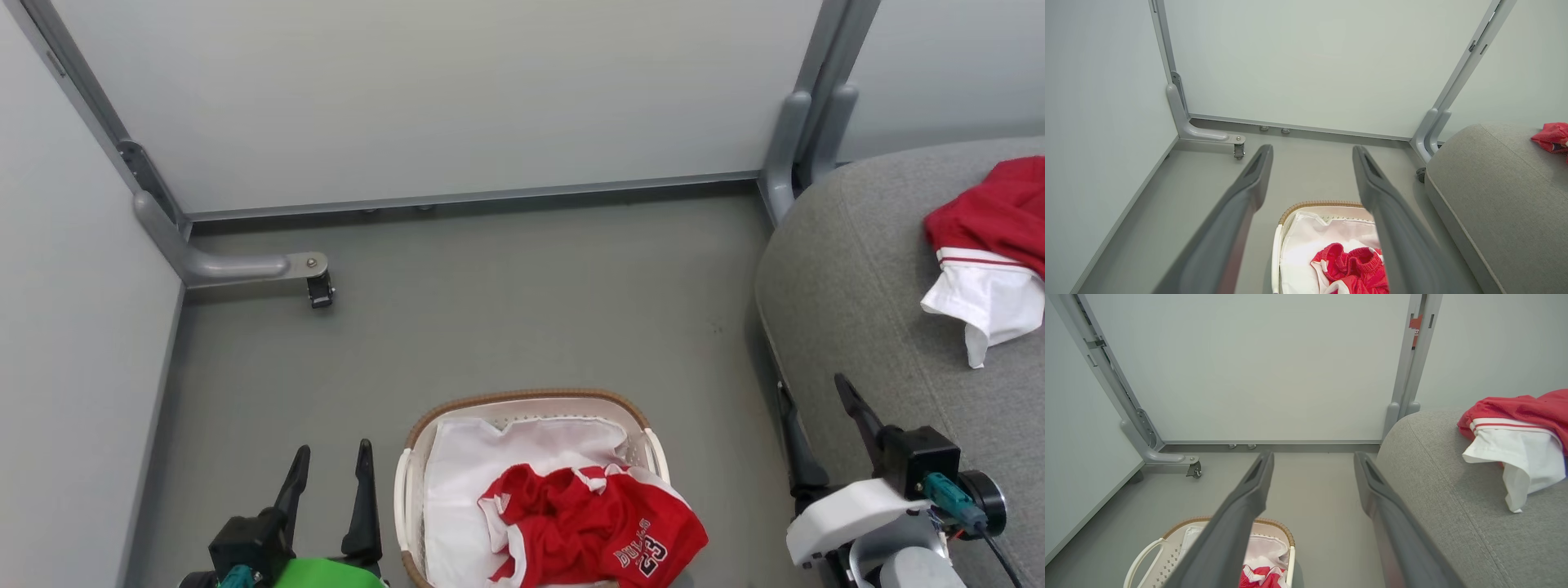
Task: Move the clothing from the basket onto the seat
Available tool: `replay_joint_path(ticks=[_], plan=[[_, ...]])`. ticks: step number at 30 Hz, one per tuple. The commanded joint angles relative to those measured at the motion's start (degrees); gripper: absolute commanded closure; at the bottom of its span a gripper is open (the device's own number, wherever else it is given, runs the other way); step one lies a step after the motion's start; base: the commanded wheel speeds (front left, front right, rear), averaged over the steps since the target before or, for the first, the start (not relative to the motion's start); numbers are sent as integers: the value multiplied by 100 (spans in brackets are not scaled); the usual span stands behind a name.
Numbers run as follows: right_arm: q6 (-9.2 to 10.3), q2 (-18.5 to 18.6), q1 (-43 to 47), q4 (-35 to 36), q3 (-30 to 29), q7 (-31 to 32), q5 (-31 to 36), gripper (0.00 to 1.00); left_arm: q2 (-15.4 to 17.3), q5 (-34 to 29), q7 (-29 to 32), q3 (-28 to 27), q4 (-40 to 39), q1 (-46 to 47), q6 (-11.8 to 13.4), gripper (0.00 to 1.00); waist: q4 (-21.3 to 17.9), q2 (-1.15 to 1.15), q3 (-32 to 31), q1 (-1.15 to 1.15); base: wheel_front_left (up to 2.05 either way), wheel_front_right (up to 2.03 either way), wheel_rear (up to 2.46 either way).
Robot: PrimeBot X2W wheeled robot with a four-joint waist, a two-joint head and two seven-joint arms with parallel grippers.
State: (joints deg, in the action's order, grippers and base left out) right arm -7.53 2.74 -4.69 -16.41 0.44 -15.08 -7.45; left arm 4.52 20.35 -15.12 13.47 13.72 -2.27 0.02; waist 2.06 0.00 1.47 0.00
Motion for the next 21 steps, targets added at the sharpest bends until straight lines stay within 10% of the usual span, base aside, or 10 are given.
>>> replay_joint_path(ticks=[1,21], plan=[[8,29,114,-39,3,-14,35,0,-20,-77,-5,-58,-8,-99,-43,0,54,0,-96,0,0,0,0],[8,25,66,-169,130,-14,-75,0,-156,-346,-4,-313,71,-98,-302,0,10,0,-77,0,0,0,0]])
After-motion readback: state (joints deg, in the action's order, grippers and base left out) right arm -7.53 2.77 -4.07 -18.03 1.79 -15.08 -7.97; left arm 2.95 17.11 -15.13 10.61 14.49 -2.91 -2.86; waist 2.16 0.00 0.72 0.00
